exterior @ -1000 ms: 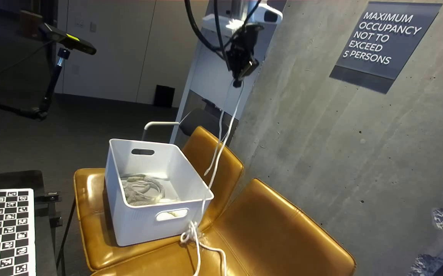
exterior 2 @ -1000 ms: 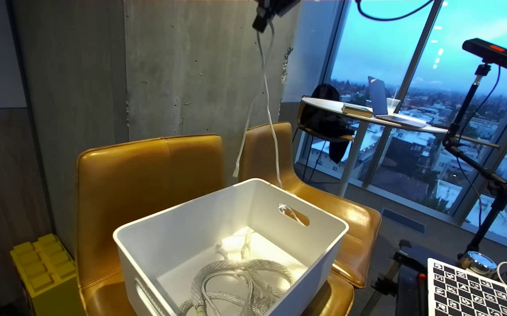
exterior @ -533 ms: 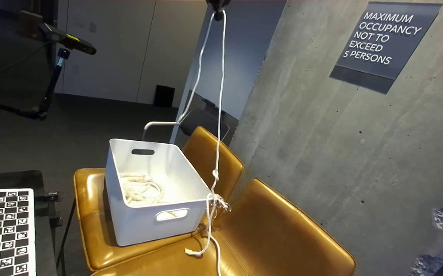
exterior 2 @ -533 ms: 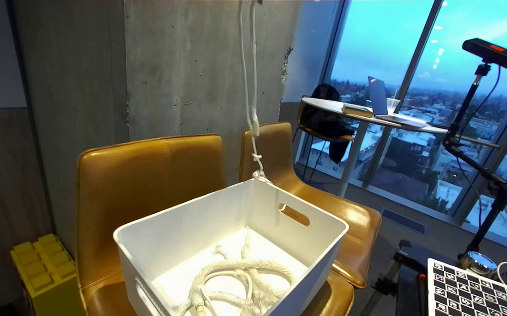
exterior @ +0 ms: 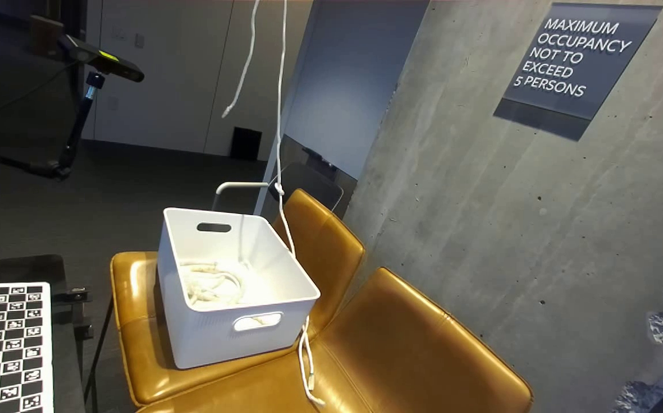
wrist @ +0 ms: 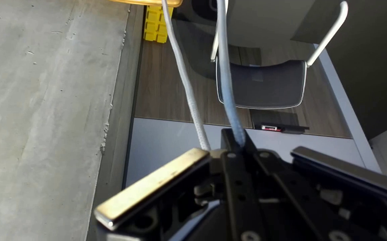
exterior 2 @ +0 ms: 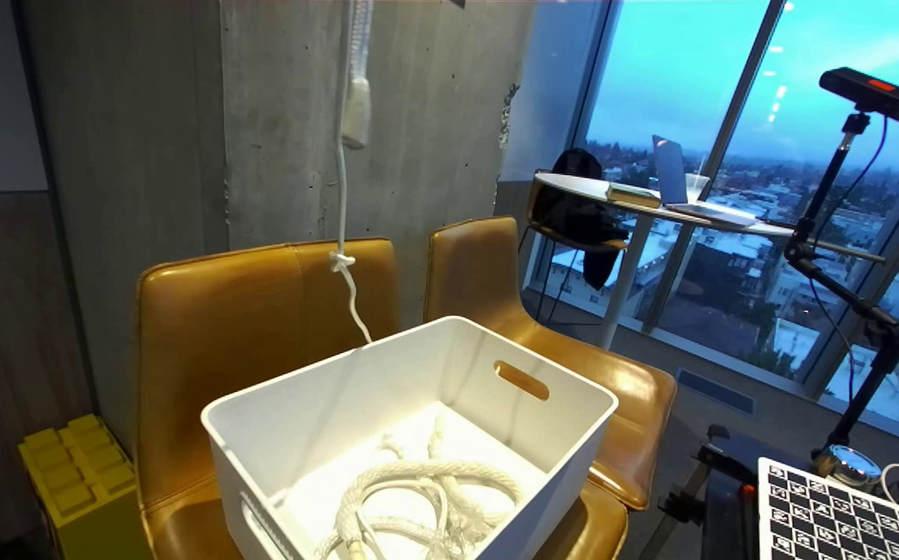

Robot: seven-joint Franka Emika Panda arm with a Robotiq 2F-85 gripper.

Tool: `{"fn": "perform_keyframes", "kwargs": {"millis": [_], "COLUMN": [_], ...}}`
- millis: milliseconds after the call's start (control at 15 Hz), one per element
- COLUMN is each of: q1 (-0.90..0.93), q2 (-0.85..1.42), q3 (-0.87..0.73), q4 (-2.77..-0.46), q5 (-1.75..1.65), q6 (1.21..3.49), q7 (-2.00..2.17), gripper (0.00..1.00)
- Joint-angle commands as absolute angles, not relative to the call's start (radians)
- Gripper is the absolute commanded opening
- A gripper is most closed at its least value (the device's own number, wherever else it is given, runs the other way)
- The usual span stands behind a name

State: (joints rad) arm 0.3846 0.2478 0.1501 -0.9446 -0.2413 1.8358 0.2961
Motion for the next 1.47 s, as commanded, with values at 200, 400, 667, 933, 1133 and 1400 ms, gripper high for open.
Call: {"fn": "perform_keyframes", "kwargs": {"millis": [200,400,667,933,1133,1400], "q1": [0.462,0.487,0.464,0.358,0.289,0.212], "q2": [0.360,0.276,0.183,0.093,0.070,0.063], "q3": [0.149,0.165,0.157,0.114,0.068,0.020], "q4": [-0.772,-0.828,-0.939,-1.128,-1.274,-1.496], "q5": [-0.312,-0.284,-0.237,-0.118,-0.079,-0.030], "q6": [1.759,1.730,1.752,1.783,1.789,1.880], "q7": [0.336,0.376,0.394,0.376,0.377,0.337], "gripper": [0.01,0.01,0.01,0.01,0.01,0.01]}}
